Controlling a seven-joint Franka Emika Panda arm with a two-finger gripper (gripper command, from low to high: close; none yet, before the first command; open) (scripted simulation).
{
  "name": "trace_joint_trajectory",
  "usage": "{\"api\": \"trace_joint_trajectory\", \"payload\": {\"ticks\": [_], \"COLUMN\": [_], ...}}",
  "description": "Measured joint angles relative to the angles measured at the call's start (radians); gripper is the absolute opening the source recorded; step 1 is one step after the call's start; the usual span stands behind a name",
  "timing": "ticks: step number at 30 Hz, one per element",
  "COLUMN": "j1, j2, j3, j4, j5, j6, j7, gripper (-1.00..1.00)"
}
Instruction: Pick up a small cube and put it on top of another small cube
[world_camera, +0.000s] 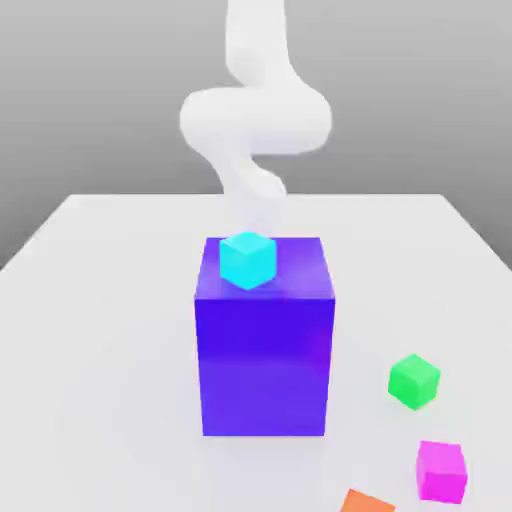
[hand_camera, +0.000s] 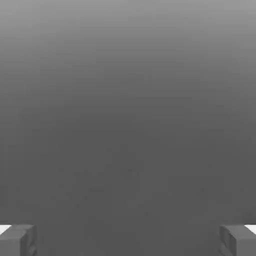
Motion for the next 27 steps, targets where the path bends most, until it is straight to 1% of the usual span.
{"api": "trace_joint_trajectory", "payload": {"ticks": [8,16,20,27], "j1": [-0.015,-0.004,0.041,0.127], "j2": [0.293,0.584,0.732,0.988], "j3": [0.126,0.231,0.255,0.253], "j4": [-0.019,-0.037,-0.046,-0.061], "j5": [-0.02,-0.094,-0.144,-0.202], "j6": [0.101,0.198,0.245,0.329], "j7": [0.169,0.374,0.486,0.659], "gripper": [0.0,0.0,0.0,0.0]}}
